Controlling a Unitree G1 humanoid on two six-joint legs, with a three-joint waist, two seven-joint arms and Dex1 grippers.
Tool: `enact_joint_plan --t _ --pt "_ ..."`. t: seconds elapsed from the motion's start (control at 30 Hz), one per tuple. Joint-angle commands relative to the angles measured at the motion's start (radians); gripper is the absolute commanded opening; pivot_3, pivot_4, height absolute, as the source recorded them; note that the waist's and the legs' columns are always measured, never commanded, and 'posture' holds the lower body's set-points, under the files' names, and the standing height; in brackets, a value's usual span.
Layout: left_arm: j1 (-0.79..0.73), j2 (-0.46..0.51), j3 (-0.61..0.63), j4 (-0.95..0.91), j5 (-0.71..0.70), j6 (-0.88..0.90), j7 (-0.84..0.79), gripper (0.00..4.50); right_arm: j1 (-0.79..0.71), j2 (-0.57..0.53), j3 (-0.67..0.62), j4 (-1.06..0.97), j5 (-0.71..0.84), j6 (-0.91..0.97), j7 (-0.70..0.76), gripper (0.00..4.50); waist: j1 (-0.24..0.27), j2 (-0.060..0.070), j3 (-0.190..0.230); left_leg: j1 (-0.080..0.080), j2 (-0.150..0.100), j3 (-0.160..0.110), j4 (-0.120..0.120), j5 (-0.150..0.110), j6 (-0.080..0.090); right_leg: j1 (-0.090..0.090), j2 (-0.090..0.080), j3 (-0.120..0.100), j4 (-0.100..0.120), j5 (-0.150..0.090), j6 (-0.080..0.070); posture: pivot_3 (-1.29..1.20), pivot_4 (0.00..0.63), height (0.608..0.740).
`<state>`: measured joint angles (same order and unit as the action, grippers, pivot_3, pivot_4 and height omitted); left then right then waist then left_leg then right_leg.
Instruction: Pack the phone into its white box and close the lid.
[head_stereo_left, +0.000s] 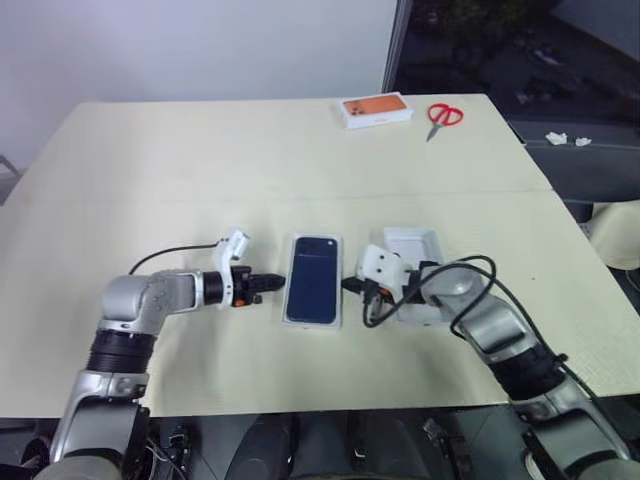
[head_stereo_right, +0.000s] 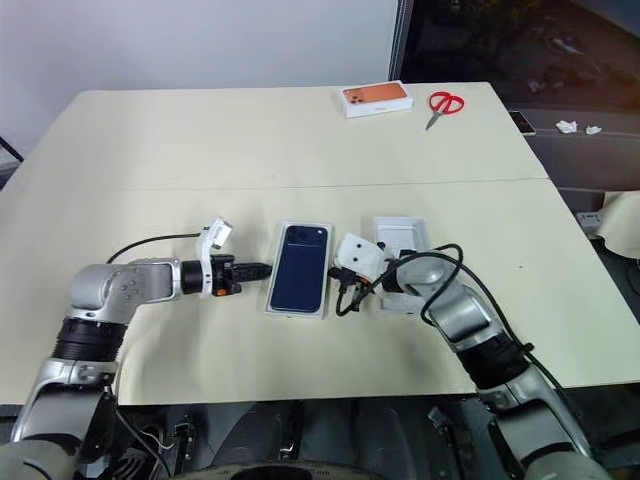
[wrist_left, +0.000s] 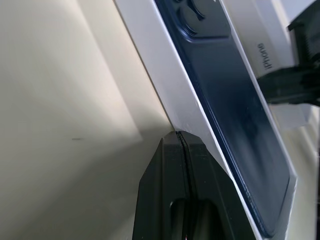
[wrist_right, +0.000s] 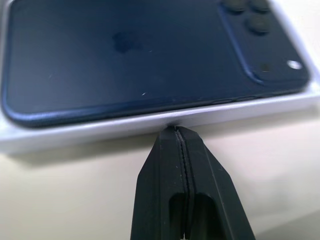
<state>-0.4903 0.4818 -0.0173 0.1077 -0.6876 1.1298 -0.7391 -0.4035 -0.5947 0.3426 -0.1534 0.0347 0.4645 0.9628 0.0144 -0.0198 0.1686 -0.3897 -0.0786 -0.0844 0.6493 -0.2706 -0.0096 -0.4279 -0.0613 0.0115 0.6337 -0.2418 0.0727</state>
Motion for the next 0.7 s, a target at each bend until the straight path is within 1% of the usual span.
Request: enact_joint_plan --t 0.03,0.17,0.33,0.43,0.6,0.7 --pt "-0.018 -0.061 -0.049 -0.041 -0.021 0.026 -0.019 0.03 0.035 -0.026 -0.014 -0.08 0.038 0.008 0.034 0.0 0.0 0.0 0.0 0.0 0.0 0.0 0.0 0.0 0.0 0.0 0.0 0.0 0.0 0.0 0.0 0.0 0.15 0.74" --pt "0.0 -0.102 -0.066 -0.072 -0.02 0.041 -0.019 0.03 0.056 -0.066 -0.048 -0.068 0.027 -0.01 0.033 0.0 -0.001 0.0 0.0 0.0 0.0 0.0 0.001 0.0 0.0 0.001 0.0 0.0 0.0 0.001 0.001 0.0 0.15 0.74" --pt "-0.004 -0.132 -0.069 -0.075 -0.011 0.052 -0.022 0.03 0.03 -0.055 -0.065 -0.029 0.012 -0.028 0.009 0.0 -0.001 0.0 0.0 0.0 0.0 0.0 0.001 0.0 0.0 0.001 0.0 0.0 0.0 0.001 0.001 0.0 0.15 0.74" --pt "-0.014 -0.15 -0.067 -0.063 0.003 0.048 -0.02 0.03 0.028 -0.05 -0.071 -0.036 0.034 -0.004 0.026 0.0 0.0 0.0 0.0 0.0 0.0 0.0 0.001 0.0 0.0 0.001 0.0 0.0 0.0 0.001 0.001 0.0 0.15 0.74" --pt "-0.02 -0.153 -0.021 -0.033 0.01 0.043 -0.018 0.03 0.045 -0.071 -0.063 -0.055 0.038 0.0 0.06 0.0 0.001 0.0 0.0 0.0 0.0 0.0 0.001 0.0 0.0 0.001 0.0 0.0 0.0 0.001 0.001 0.0 0.15 0.74" --pt "-0.012 -0.15 -0.029 -0.044 0.011 0.044 -0.028 0.03 0.042 -0.081 -0.063 -0.053 0.032 -0.013 0.07 0.0 0.0 0.0 0.0 0.0 0.0 0.0 0.001 0.0 0.0 0.001 0.0 0.0 0.0 0.001 0.001 0.0 0.15 0.74"
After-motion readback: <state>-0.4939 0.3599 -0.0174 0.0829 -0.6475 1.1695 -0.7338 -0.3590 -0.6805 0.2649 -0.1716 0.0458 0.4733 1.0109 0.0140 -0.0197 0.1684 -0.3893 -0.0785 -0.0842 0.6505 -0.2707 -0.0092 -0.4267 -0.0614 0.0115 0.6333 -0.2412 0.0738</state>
